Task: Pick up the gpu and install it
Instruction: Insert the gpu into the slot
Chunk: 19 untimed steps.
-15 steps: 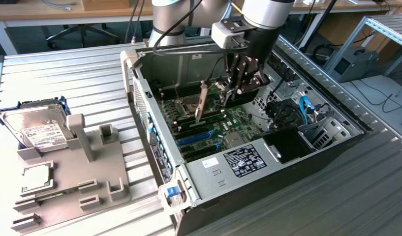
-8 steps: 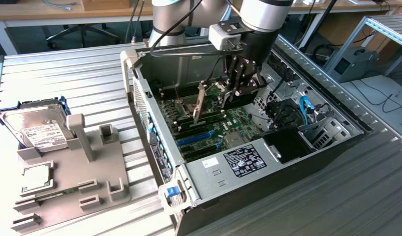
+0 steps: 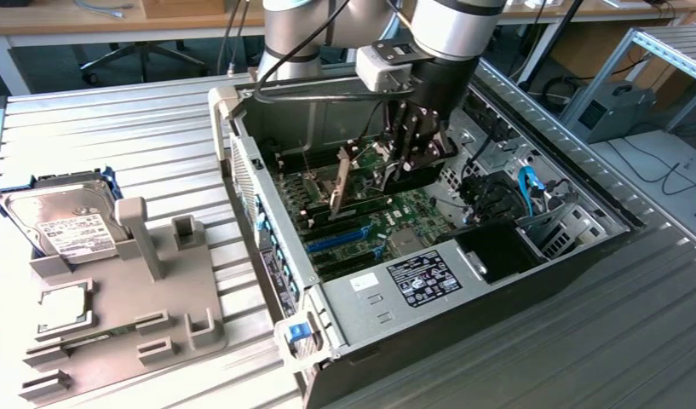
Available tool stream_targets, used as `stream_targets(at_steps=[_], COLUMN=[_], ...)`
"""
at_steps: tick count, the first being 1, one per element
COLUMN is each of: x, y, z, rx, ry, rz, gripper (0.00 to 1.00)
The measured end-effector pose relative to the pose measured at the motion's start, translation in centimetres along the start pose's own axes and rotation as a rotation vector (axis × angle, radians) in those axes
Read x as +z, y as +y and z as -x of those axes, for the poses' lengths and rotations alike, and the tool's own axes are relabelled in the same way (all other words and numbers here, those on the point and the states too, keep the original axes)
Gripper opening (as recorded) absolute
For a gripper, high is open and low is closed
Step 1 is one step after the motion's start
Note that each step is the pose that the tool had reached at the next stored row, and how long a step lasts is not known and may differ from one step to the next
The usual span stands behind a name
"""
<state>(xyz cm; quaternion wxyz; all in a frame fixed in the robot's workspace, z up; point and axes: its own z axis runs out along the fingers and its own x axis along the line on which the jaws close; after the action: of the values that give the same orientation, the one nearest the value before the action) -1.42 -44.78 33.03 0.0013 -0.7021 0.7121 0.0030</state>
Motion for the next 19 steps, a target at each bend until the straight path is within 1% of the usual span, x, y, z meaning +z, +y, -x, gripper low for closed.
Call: stream_targets(at_steps=[3,19], x=[0.1,0.61], y=[0.26,1.4], z=[-0.2,-0.3], rx=[0.0,0.0], ry=[-0.0001,0.0001], rz=[0.0,0.0], gripper=[0.26,0.26])
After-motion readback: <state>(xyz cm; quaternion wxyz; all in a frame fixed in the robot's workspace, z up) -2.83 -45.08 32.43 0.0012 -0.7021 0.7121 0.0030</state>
